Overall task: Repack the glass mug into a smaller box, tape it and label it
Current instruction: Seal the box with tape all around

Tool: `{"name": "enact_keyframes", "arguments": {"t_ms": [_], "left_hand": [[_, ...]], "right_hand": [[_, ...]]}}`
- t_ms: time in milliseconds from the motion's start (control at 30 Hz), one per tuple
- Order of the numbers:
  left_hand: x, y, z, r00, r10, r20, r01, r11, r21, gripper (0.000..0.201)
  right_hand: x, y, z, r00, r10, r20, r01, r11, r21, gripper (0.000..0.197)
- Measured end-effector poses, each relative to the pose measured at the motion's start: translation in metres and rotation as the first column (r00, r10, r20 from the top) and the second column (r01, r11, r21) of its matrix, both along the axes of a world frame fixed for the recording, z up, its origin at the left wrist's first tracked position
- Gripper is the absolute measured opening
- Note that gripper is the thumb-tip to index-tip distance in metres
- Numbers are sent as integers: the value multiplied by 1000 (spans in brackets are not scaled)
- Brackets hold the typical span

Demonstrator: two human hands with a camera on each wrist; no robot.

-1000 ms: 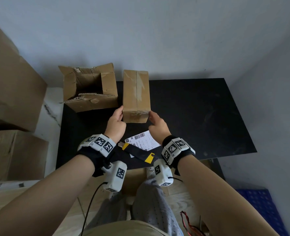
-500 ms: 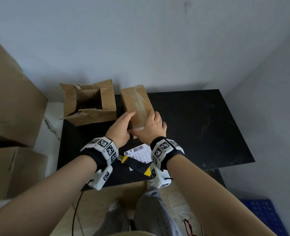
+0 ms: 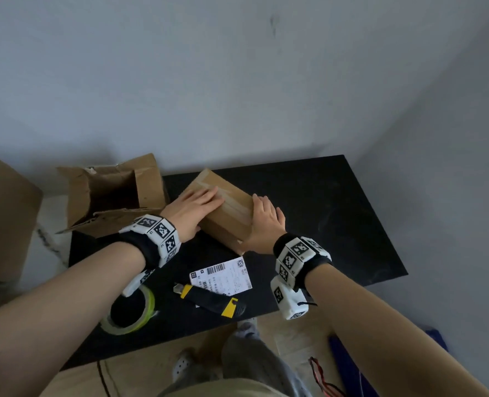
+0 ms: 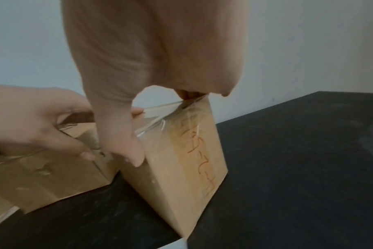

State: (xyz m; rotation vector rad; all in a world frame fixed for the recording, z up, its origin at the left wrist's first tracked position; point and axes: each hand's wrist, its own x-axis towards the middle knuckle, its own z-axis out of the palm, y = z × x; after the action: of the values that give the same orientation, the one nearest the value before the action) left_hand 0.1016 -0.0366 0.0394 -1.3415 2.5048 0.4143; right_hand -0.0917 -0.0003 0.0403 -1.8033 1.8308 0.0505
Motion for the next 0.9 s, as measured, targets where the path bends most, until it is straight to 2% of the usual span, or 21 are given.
{"name": "enact_keyframes", "arguments": {"t_ms": [100,300,433,500,567,667,733,767,833,900], "left_hand": [[-8,-16,7,1000,-15,26,15,1000,12,88],[-22,-47,15,990,-66,128,54,994,95,102],[-27,-56,15,987,-72,142,66,997,48,113],[-27,-53,16,990,-20,141,19,1000,7,117],[-26,-45,13,988,102,116,-102,995,0,120],[-28,-29,8,945,322,58,-325,945,35,122],[-32,-22,6,908,419,26,-420,907,41,122],[-34,-19,5,889,457,6,-457,888,43,122],[-36,-13,3,854,518,-40,-516,855,50,123],[-37,-8,0,827,557,-82,-554,831,59,124]], "right_hand": [[-23,-9,6,994,90,58,-92,995,39,114],[-42,-22,11,983,152,104,-157,986,47,112],[-47,-26,5,978,175,116,-178,984,18,110],[-51,-27,2,983,119,143,-114,992,-45,104],[-52,-26,1,977,-18,210,48,989,-141,93],[-44,-24,-1,929,-242,281,305,929,-207,61],[-34,-21,-3,891,-282,355,332,939,-89,34],[-27,-19,-4,865,-277,418,301,954,8,29],[-12,-11,-7,802,-283,526,232,959,164,30],[-2,-6,-8,743,-331,582,239,943,231,35]]}}
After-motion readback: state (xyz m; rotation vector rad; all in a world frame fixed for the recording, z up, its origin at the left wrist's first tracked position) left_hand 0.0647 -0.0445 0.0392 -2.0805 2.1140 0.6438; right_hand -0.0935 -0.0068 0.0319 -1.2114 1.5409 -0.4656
